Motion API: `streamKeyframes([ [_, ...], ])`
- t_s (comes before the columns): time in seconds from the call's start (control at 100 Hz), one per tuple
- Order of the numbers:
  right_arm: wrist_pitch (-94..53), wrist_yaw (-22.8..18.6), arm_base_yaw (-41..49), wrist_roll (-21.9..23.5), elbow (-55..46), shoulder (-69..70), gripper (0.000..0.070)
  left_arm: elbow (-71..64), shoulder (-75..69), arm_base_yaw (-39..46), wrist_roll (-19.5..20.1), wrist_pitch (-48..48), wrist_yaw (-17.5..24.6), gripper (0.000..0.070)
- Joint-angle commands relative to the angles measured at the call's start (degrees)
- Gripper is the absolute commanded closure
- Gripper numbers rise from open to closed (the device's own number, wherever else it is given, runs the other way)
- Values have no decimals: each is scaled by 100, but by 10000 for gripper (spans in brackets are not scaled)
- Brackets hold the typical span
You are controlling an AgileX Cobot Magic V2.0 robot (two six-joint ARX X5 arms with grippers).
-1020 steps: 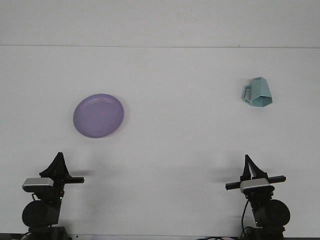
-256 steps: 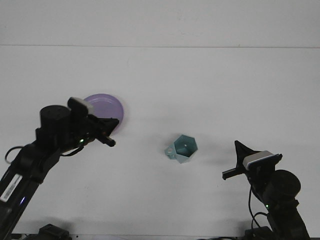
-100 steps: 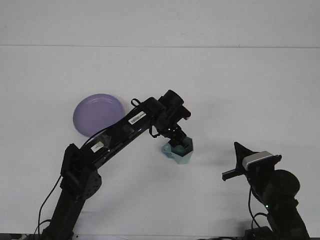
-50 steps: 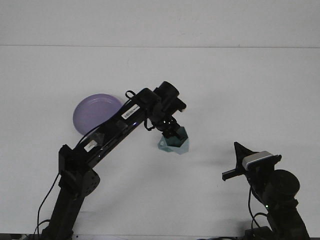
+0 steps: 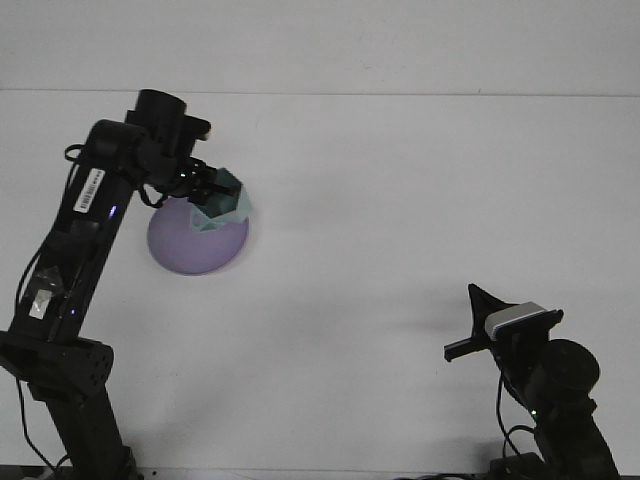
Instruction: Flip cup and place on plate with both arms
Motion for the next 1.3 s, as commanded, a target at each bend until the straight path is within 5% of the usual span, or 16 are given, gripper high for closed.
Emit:
streamKeyframes([
  [0.0,31,-9,9,90,13,13,700,33,166,192,-107,4,-4,688],
  [0.31,9,-9,9,90,13,13,700,-741,446,977,-105,363,-2,688],
  [0.84,9,-7,9,83,13,13,700,-750,1499,1008,-81,457,-22,680],
  [0.9,9,-7,9,83,13,13,700,-748,1499,1008,-74,479,-2,598],
  [1.04,11,-7,9,83,13,13,700,-619,1497,1010,-103,442,44,229],
  [1.29,11,-7,9,83,13,13,700,-42,1235,1012,-142,306,610,195],
])
